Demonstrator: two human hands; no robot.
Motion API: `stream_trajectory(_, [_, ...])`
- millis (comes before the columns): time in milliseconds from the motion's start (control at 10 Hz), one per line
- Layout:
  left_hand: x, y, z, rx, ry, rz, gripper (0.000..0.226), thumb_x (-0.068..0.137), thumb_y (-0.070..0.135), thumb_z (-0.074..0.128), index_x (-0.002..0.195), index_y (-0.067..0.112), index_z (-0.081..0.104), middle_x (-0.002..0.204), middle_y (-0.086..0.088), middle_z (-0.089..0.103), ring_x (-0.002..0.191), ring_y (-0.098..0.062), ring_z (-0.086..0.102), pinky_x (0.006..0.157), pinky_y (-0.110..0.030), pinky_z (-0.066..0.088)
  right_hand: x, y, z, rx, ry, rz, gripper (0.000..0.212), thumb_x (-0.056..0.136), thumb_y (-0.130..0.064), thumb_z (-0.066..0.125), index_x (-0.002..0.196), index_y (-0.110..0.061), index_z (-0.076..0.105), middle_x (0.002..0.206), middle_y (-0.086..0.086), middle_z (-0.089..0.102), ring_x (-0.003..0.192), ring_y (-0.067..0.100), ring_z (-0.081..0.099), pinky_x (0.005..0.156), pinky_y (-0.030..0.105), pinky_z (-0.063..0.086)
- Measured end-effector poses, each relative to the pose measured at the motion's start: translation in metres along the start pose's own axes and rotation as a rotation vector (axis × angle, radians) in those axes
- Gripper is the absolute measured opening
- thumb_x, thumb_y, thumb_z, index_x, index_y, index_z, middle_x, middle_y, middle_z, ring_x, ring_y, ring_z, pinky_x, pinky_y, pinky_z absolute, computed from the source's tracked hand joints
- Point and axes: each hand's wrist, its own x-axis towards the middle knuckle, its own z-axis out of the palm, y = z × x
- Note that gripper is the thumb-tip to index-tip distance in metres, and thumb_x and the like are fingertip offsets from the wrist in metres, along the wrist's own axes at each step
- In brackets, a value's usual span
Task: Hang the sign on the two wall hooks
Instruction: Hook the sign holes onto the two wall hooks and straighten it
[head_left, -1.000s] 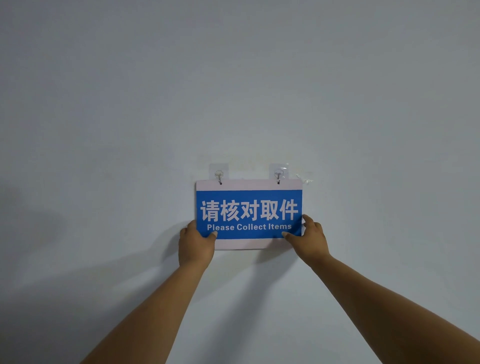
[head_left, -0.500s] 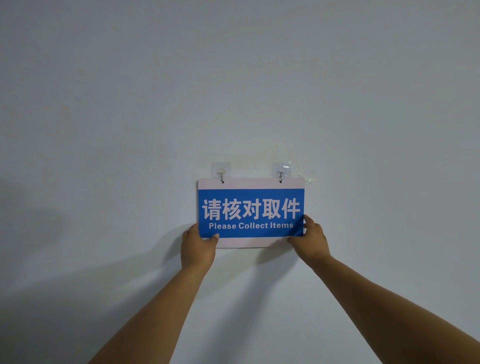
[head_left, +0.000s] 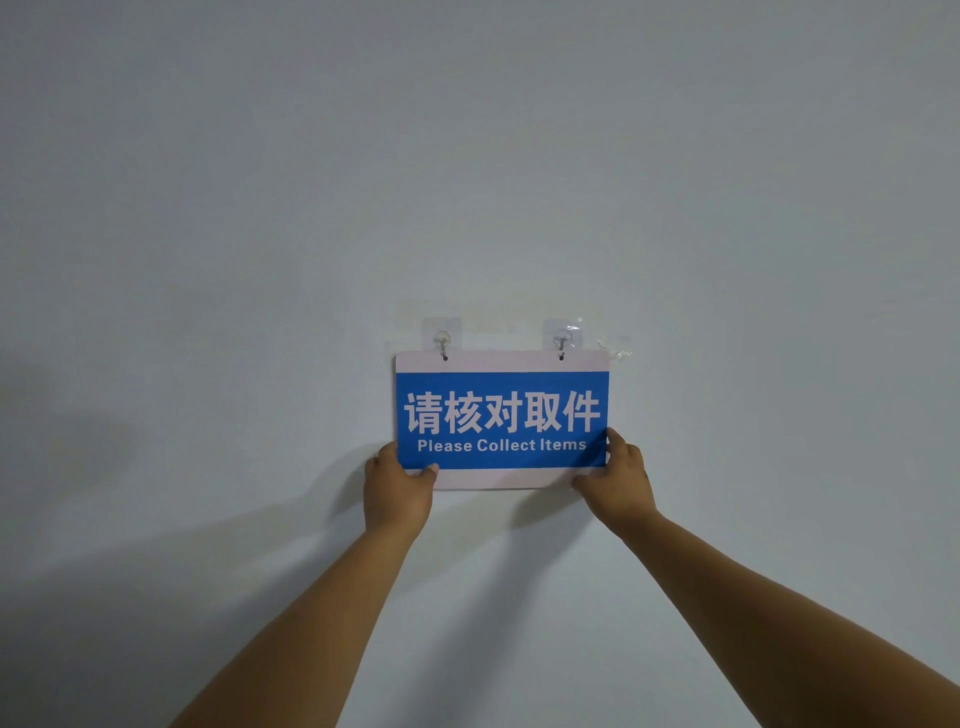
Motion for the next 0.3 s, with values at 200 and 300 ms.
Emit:
stream_trajectory(200, [-0.0001,0.0002,0.0003,-0.003,0.002,0.006,0.052,0.086,0.018,0.074,0.134,0.011,0.056,0.132,-0.013,0.059,0.12,-0.032,0.059,0.094,-0.037,0.046,0.0031,0.0048,0.0033,0.01,-0.005,0.016,0.07,0.08,-0.016,0.074,0.139,-0.028,0.038,0.137,0.002,0.043,0.119,0.024,0.053,0.095,0.047,0.052])
stream_trajectory(300, [-0.007,-0.0022,-0.0005,-0.005,0.002,-0.074,0.067,0.087,0.02,0.074,0.146,0.009,0.044,0.14,-0.016,0.053,0.124,-0.036,0.059,0.099,-0.044,0.049,-0.0052,0.0098,0.0017,0.02,-0.009,0.076,0.079,0.081,-0.017,0.074,0.147,-0.025,0.031,0.141,0.006,0.04,0.119,0.027,0.053,0.095,0.046,0.05])
